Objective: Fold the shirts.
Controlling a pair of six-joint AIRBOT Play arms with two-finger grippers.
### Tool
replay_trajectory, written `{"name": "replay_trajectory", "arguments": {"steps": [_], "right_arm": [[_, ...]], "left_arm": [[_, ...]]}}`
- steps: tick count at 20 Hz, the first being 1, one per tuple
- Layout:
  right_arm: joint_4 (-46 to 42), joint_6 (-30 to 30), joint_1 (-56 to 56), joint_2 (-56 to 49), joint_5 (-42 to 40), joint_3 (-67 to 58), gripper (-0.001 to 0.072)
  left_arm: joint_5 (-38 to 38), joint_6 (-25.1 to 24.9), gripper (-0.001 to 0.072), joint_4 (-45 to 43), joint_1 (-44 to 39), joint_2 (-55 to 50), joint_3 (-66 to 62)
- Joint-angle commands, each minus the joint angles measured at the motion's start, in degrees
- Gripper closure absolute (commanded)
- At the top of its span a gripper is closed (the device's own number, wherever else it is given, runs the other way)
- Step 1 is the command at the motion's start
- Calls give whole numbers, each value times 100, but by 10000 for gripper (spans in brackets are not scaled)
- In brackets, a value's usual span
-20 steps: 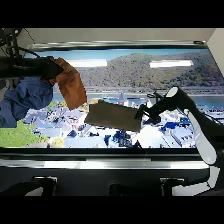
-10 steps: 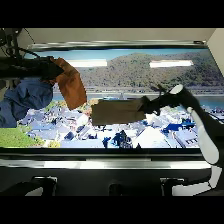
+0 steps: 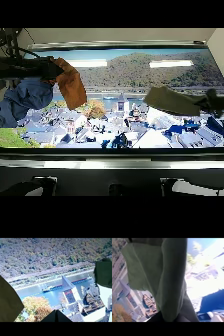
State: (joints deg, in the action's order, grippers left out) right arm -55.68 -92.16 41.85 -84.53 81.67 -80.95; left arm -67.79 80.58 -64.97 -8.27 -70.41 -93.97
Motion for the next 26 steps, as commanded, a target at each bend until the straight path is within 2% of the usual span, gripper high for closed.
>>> {"name": "replay_trajectory", "arguments": {"steps": [1,3,5,9,12,15,19,20,22,23,26], "right_arm": [[-1248,-376,1130,236,911,52,668],[-2037,-625,1405,382,955,367,669],[-2457,-874,1539,612,730,1012,669],[-2406,-1255,1545,1161,11,2671,668],[-2546,-1665,1545,1508,-264,3445,654],[-2756,-1720,1545,1794,-466,3781,654],[-3298,-1862,1545,1902,-323,3904,651],[-3294,-1893,1545,1934,-306,3901,542],[-3276,-1843,1545,2044,-229,3832,91],[-3364,-1696,1545,2118,-225,3709,15],[-3613,-1602,1545,2374,-474,2581,17]], "left_arm": [[-24,2,678,0,-2,4,2],[-149,2,678,0,-2,9,2],[-251,2,678,0,-2,9,2],[-260,2,678,0,-2,7,2],[-260,4,678,2,-2,7,2],[-260,4,678,2,-2,7,2],[-275,4,678,2,-2,7,2],[-275,4,678,2,-2,7,2],[-275,2,678,2,-2,9,2],[-275,0,678,0,-2,11,0],[-256,-11,678,-2,4,50,-7]]}}
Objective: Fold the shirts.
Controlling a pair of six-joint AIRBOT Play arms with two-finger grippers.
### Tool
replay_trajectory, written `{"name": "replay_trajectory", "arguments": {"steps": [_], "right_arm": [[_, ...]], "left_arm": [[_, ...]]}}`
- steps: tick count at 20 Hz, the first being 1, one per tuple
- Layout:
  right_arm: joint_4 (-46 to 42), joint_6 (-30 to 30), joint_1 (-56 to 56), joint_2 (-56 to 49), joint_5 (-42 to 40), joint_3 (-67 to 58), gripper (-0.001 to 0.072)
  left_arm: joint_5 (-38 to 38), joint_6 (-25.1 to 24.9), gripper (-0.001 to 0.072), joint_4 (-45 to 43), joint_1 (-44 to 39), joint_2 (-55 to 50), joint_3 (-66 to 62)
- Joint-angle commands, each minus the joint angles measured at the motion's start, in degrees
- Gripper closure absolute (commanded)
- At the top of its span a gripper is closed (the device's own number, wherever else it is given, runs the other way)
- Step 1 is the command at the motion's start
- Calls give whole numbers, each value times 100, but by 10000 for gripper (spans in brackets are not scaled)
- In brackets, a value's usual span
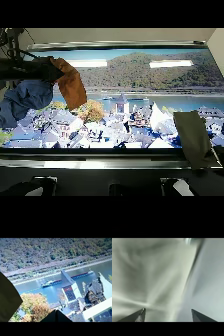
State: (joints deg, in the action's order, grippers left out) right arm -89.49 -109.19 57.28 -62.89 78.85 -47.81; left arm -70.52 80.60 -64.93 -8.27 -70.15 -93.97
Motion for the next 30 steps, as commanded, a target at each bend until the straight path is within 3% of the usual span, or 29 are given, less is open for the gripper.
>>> {"name": "replay_trajectory", "arguments": {"steps": [1,4,6,8,9,10,11,12,14,18,30], "right_arm": [[-157,96,2,289,-586,-1305,24],[883,411,-227,455,-2273,-2796,156],[1502,1073,-986,463,-3018,-3407,156],[1552,1425,-2155,439,-3010,-3480,156],[1449,1519,-2817,350,-2618,-3471,156],[1239,1508,-3425,195,-2168,-3469,156],[953,1362,-4039,-37,-1707,-3469,155],[704,1084,-4533,-289,-1298,-3469,152],[592,743,-5215,-817,-487,-3469,132],[584,586,-5880,-1493,313,-3469,133],[614,605,-5978,-1596,372,-3471,135]], "left_arm": [[59,-76,678,-9,4,31,-28],[608,-131,680,-299,-4,15,-179],[999,48,681,-1150,-63,-26,-197],[802,730,680,-2391,-116,-238,-188],[542,1014,676,-2806,-107,-391,-155],[142,1189,573,-3008,-70,-566,-81],[-352,1235,320,-3001,-24,-713,50],[-907,1241,150,-2999,4,-820,317],[-964,1228,151,-2892,-2,-616,1373],[310,1657,152,-2267,-2,448,3519],[374,1652,151,-2269,-2,490,3641]]}}
